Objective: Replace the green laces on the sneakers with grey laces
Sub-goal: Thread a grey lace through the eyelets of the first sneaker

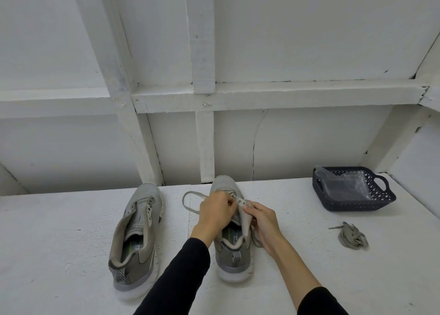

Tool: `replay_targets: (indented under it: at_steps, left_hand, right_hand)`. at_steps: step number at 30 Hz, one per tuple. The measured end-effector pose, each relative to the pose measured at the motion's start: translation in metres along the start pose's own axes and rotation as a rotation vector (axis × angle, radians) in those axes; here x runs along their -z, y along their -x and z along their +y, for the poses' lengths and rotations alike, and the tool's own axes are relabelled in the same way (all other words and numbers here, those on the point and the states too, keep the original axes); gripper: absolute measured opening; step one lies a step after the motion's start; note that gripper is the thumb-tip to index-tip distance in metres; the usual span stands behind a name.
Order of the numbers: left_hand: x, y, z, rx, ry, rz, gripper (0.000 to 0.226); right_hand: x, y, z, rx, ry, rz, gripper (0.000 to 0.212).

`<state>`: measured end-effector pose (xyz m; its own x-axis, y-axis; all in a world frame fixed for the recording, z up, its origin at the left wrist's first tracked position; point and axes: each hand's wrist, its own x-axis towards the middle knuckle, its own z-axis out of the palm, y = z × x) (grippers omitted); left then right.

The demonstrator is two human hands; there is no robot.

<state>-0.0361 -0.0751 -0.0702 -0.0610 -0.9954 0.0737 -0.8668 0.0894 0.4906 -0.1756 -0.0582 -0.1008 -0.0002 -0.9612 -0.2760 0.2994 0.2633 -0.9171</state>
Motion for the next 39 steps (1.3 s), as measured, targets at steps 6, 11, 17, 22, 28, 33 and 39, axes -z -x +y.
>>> replay_targets:
  at_steps: [6, 11, 17, 22, 28, 33, 39]
  left_hand:
    - [0.0, -0.006, 0.006, -0.093, -0.154, 0.05, 0.028]
    - [-0.003, -0.006, -0.001, -0.134, -0.129, 0.097, 0.028]
    - [-0.013, 0.0, -0.008, -0.054, 0.044, 0.154, 0.021]
    - [-0.016, 0.006, -0.007, 0.002, 0.163, 0.147, 0.024]
    - [-0.017, 0.008, -0.006, 0.086, 0.299, 0.162, 0.014]
    - [-0.018, 0.008, -0.006, 0.134, 0.314, 0.144, 0.026]
    - [-0.02, 0.013, -0.008, 0.389, 0.431, 0.103, 0.062]
  right_hand:
    - [0.001, 0.0, 0.001, 0.071, 0.14, -0.043, 0.014]
    - [0.001, -0.002, 0.0, 0.075, 0.157, -0.025, 0.029]
    - [-0.002, -0.015, -0.008, 0.07, 0.216, 0.007, 0.013]
    - [-0.009, -0.023, -0.013, 0.057, 0.3, 0.007, 0.01]
    - [-0.009, -0.025, -0.018, 0.004, 0.328, -0.02, 0.006]
    - [-0.014, -0.024, -0.026, 0.172, 0.335, 0.186, 0.011]
    - [-0.028, -0.009, -0.084, 0.462, 0.178, 0.167, 0.014]
